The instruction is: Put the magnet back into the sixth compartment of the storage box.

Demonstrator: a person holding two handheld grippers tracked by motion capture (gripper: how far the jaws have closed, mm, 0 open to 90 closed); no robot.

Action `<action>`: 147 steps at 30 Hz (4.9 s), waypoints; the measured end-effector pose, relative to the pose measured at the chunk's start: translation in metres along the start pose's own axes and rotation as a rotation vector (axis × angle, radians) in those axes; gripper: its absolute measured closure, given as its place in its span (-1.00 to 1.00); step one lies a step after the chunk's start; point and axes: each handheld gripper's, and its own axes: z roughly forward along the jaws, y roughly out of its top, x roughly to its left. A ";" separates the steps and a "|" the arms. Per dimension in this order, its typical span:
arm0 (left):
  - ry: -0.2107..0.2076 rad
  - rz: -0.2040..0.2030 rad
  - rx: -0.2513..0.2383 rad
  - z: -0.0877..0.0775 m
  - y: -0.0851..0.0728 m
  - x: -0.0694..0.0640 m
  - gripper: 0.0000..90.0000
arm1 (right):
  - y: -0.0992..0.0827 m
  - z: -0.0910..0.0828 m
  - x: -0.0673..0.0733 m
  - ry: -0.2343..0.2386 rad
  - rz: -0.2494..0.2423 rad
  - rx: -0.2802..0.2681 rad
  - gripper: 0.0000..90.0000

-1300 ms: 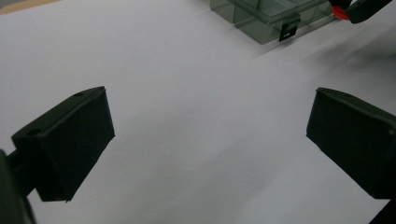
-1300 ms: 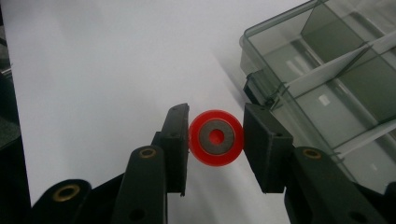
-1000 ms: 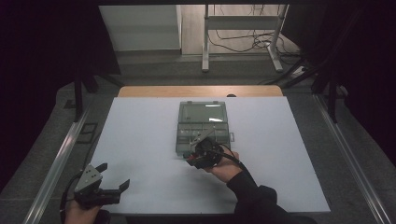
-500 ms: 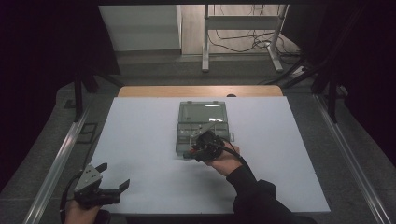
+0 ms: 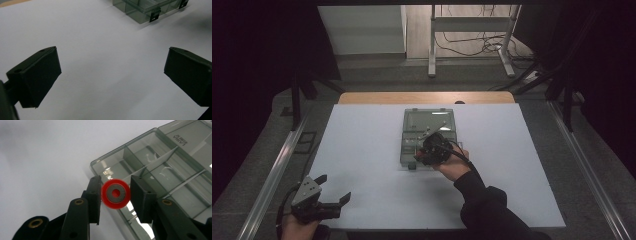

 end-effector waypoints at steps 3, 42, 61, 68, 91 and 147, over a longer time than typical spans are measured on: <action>0.000 0.000 0.000 0.000 0.000 0.000 -0.97 | 0.004 0.001 -0.004 -0.010 -0.002 -0.001 0.38; -0.002 0.001 0.000 0.000 0.000 0.000 -0.97 | -0.002 0.032 -0.025 -0.058 0.027 0.058 0.36; 0.000 0.003 0.002 0.000 0.000 0.000 -0.97 | -0.001 0.021 -0.021 -0.074 0.031 0.018 -0.06; 0.000 0.005 0.003 0.000 0.000 -0.001 -0.97 | -0.003 0.014 -0.019 -0.077 0.025 0.004 -0.16; 0.002 0.008 0.007 0.001 0.000 -0.001 -0.97 | -0.014 -0.003 -0.013 -0.079 0.025 -0.016 -0.32; 0.003 0.012 0.008 0.001 0.000 -0.001 -0.97 | -0.059 -0.040 -0.012 -0.136 0.071 -0.078 -0.90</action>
